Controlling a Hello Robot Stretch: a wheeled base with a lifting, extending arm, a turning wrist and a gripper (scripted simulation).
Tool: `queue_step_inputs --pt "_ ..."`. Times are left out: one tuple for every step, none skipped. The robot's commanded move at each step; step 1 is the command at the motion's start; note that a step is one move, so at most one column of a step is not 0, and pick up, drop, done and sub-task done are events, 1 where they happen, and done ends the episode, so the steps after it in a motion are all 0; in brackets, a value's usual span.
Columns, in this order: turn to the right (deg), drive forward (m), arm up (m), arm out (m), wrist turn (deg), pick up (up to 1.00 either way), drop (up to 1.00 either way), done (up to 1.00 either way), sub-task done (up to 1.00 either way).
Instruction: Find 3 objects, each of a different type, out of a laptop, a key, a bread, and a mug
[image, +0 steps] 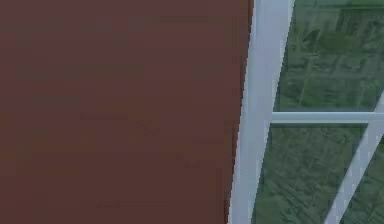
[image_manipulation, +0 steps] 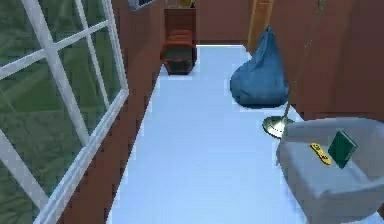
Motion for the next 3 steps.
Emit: queue_step_inputs --pt "45.0 0.00 0.00 0.00 0.0 0.00 0.00 0.00 0.00" --pt "45.0 0.00 0.00 0.00 0.0 0.00 0.00 0.00 0.00" --pt "6.0 0.00 0.00 0.00 0.0 0.00 0.00 0.00 0.00"
